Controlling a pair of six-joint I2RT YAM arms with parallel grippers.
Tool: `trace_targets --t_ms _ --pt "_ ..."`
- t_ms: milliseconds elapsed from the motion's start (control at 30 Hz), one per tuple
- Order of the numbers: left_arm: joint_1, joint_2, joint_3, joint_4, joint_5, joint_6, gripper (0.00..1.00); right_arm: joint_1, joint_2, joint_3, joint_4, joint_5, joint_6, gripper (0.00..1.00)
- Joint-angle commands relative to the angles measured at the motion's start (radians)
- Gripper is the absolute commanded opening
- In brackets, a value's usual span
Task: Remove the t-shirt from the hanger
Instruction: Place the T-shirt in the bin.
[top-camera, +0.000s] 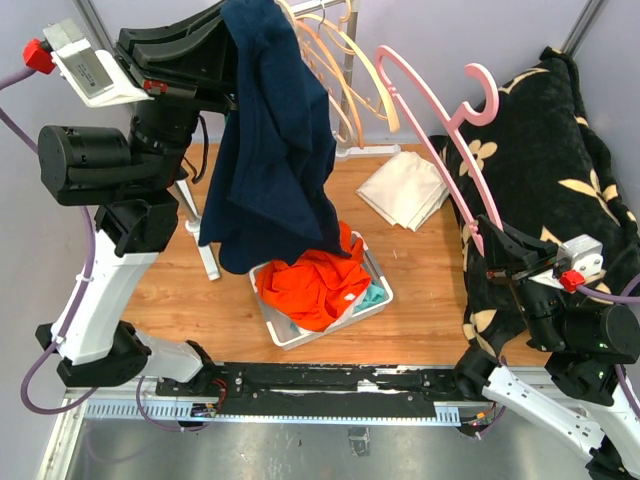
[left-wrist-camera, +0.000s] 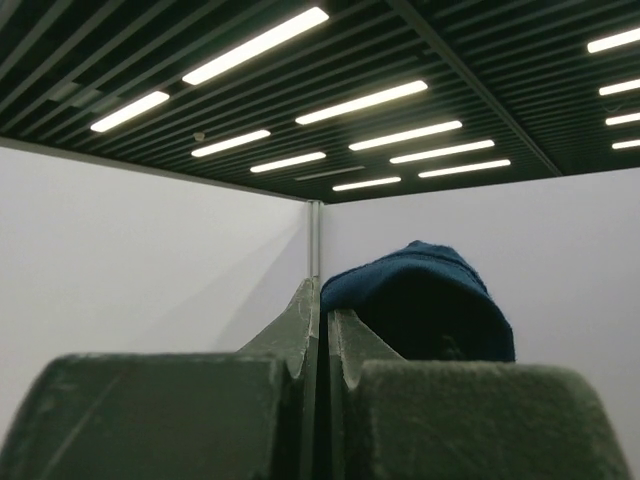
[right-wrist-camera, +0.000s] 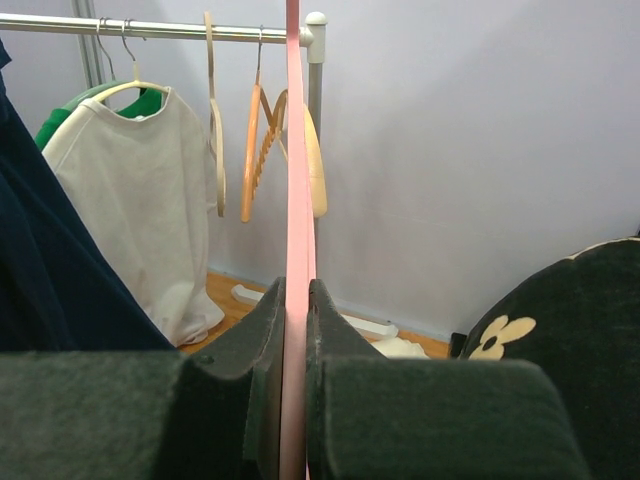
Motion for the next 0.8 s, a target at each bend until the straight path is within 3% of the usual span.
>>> trace_targets --t_ms 0,433,767 --pt "0.004 -0.019 0.006 0.046 0.007 -0.054 0.01 0.008 -0.001 -0.007 0.057 0.007 0.015 0.01" --pt "-0.030 -0.240 -0.612 0.120 -0.076 -0.157 0.00 0.007 0.025 -0.028 0.075 0.021 -0.003 0.01" --pt "-0.203 -0.344 -0.860 -0.023 -0.359 -0.021 0.00 0.007 0.080 -0.028 0.107 0.007 -0.011 0.01"
